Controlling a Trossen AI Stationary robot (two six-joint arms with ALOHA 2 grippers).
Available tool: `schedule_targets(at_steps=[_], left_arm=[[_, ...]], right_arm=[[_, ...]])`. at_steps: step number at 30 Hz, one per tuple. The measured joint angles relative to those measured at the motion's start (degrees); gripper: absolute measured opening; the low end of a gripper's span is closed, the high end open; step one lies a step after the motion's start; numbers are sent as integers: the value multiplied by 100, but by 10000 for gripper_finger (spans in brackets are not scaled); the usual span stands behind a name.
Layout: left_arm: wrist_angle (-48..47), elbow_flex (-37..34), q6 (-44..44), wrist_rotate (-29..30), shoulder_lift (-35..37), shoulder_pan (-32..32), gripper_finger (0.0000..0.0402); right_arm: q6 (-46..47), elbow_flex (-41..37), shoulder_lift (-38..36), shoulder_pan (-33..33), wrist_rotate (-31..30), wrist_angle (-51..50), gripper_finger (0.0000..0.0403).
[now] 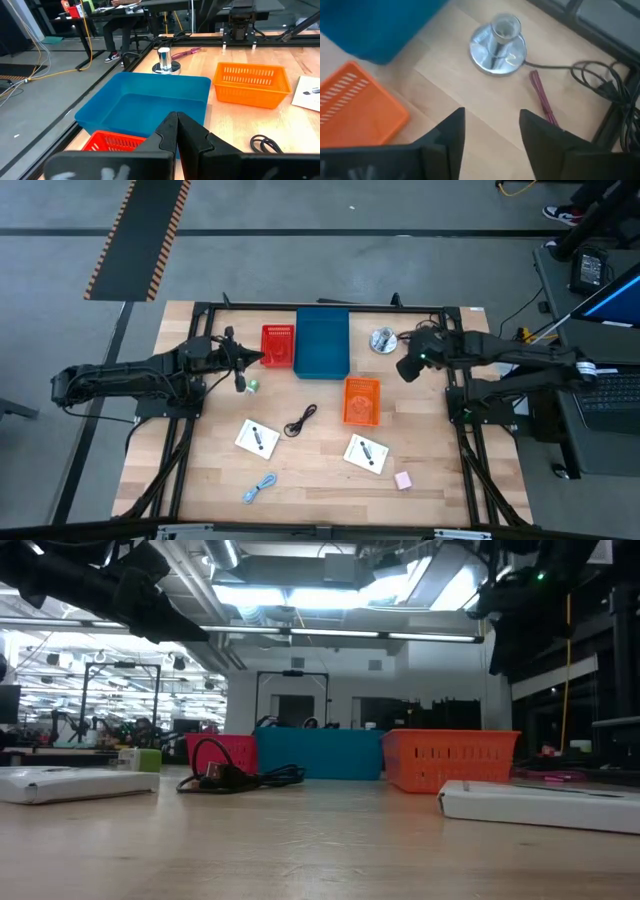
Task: Pick and place items into bin
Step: Put the pink charger cable into the red bin
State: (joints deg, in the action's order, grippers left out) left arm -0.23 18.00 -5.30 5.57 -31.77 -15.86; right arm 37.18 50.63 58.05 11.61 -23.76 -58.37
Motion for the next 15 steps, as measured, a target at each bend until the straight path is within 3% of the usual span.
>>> schedule_targets(at_steps=[7, 15], left_arm=[[0, 0, 0, -1, 0, 0, 4], [0, -2, 0, -1, 0, -1, 4]], right_arm=[[-281, 0, 381, 732, 157, -442, 206], [-973, 0, 578, 1577, 417, -458, 211]])
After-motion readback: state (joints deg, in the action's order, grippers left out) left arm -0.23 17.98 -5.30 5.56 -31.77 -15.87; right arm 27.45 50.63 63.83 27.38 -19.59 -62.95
